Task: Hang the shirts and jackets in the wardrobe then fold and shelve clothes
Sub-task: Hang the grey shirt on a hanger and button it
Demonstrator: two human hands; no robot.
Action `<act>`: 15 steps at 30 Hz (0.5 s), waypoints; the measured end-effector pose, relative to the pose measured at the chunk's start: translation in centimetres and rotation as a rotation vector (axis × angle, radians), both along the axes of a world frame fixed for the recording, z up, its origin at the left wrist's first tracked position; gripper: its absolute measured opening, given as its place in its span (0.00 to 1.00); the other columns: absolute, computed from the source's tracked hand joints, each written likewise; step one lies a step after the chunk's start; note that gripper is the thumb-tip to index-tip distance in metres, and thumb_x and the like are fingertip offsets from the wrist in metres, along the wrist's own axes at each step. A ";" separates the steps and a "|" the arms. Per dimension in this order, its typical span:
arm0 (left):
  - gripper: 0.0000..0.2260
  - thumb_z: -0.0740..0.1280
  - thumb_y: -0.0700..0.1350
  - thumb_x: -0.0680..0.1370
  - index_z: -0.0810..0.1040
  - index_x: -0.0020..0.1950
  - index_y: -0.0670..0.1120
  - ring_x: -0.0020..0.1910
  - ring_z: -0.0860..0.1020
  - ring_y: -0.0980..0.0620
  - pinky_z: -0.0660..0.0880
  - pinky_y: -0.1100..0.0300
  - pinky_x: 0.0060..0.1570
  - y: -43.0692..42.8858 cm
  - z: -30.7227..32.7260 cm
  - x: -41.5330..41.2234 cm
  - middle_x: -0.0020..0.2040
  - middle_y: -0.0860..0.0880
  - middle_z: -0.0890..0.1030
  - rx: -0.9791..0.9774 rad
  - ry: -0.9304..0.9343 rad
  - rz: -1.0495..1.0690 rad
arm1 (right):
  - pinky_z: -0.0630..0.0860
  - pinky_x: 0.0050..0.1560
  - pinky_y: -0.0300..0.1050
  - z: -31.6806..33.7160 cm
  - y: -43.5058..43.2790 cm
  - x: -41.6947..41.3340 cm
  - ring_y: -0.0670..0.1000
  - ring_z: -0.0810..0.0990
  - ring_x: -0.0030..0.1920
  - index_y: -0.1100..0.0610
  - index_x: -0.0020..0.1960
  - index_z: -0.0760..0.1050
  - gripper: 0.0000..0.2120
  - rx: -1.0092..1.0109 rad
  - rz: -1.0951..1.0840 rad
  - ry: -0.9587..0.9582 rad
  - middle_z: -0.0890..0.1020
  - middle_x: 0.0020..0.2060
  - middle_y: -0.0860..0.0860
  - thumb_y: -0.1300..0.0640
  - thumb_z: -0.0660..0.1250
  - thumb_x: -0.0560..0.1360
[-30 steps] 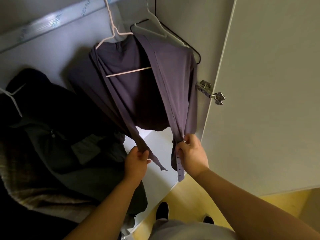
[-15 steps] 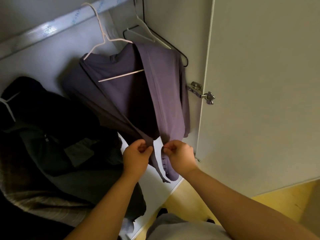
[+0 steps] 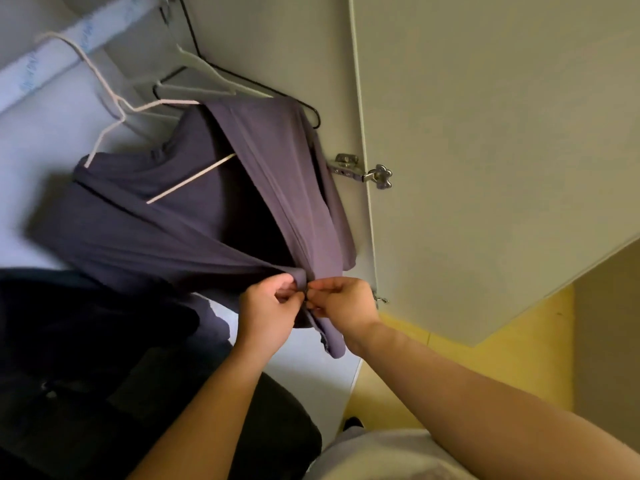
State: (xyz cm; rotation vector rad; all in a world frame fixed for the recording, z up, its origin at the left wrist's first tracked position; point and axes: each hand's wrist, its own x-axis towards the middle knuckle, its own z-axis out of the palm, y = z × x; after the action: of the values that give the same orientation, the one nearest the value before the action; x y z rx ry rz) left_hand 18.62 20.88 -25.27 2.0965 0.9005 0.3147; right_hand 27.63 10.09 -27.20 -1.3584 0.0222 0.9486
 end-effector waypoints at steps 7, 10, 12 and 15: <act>0.15 0.72 0.39 0.73 0.79 0.46 0.61 0.38 0.82 0.64 0.81 0.62 0.39 0.9 0.5 -0.9 0.36 0.64 0.84 0.066 -0.034 -0.100 | 0.79 0.32 0.36 0.1 0.7 -1.9 0.47 0.82 0.29 0.63 0.45 0.81 0.04 0.087 -0.160 0.051 0.83 0.29 0.54 0.70 0.69 0.75; 0.16 0.73 0.39 0.73 0.80 0.44 0.62 0.38 0.83 0.62 0.82 0.59 0.42 1.2 0.3 -1.5 0.36 0.63 0.84 0.056 -0.042 -0.112 | 0.78 0.30 0.36 0.0 0.8 -2.8 0.46 0.81 0.28 0.66 0.48 0.81 0.04 0.095 -0.197 0.060 0.82 0.30 0.55 0.70 0.69 0.76; 0.17 0.73 0.38 0.72 0.81 0.42 0.62 0.38 0.83 0.61 0.82 0.57 0.42 1.4 -0.1 -1.8 0.36 0.63 0.83 0.043 -0.033 -0.117 | 0.75 0.27 0.34 -0.2 0.8 -3.4 0.44 0.79 0.26 0.63 0.48 0.81 0.03 0.063 -0.190 0.017 0.82 0.29 0.51 0.68 0.70 0.76; 0.22 0.72 0.35 0.72 0.81 0.38 0.67 0.35 0.82 0.65 0.77 0.68 0.34 1.1 -0.2 -2.2 0.34 0.64 0.83 0.020 -0.040 -0.167 | 0.74 0.28 0.33 -0.8 0.9 -4.3 0.41 0.78 0.26 0.59 0.46 0.82 0.03 0.003 -0.182 -0.092 0.83 0.28 0.46 0.65 0.72 0.75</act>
State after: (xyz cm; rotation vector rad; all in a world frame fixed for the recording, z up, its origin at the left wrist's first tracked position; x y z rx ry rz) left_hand 16.41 21.94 -25.48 2.1603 0.6964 0.2775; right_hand 23.35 11.02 -27.98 -1.3709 0.0728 0.7331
